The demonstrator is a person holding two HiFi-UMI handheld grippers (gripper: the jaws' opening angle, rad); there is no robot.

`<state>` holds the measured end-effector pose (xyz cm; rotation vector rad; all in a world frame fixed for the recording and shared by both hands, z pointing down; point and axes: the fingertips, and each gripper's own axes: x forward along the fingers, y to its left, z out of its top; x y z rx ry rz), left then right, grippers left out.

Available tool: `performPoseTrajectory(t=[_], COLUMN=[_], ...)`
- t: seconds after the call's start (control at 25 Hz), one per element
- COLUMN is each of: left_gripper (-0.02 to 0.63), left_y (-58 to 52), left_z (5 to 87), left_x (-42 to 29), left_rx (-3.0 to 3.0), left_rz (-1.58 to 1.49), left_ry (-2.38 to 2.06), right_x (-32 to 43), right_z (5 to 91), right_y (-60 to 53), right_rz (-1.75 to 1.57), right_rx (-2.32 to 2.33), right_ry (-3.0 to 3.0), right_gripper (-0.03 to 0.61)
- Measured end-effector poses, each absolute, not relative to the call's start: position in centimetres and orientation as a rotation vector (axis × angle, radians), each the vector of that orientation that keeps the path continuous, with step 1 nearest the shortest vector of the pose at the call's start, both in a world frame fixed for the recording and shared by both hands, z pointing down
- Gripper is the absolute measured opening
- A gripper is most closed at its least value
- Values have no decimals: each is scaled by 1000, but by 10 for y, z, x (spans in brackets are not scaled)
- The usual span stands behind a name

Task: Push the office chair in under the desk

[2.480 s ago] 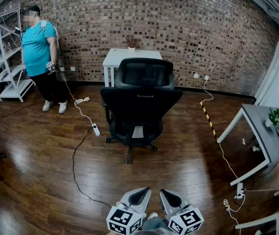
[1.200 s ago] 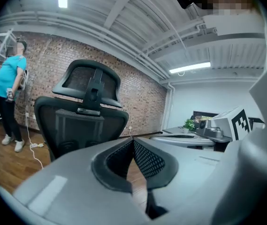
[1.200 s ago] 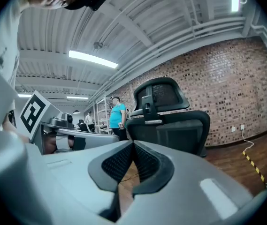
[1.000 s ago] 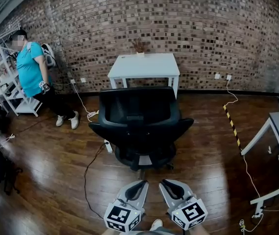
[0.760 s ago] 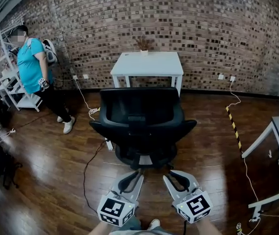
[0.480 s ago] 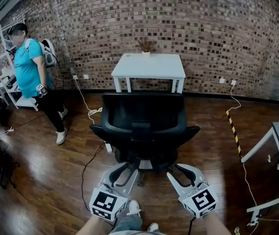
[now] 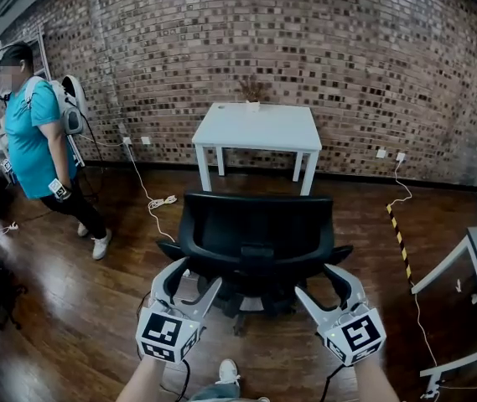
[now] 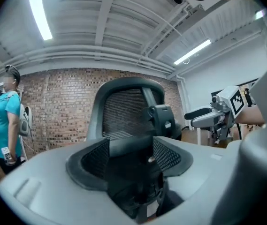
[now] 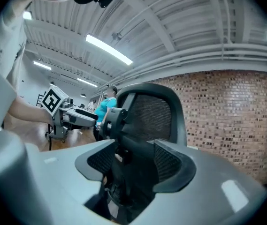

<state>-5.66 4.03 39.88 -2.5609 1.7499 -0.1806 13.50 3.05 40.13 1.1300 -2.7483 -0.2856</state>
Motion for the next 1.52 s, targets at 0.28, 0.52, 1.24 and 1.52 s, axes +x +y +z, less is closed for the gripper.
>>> performPoseTrajectory(t=[0.28,0.52,1.24,1.52], left_gripper=[362,399,383,385], left_y=[-15,-50,-94,-121], left_z=[382,371,380,385], left_x=[-108,-111,-97,-102], left_rx=[-2552,-2695,-2837,-2830], left_rz=[-176,-124,-130,-113], left_ry=[1753,1619,1463,1454], right_x=[145,145,131,127], right_z=[369,360,380,384], right_y=[-22,-65,-115,-140], right_rz=[-300,-190,-19,-29], right_rx=[1287,1298,1325,1346], right_ry=[-2708,-2720,-2744,-2741], right_gripper=[327,416,439,439])
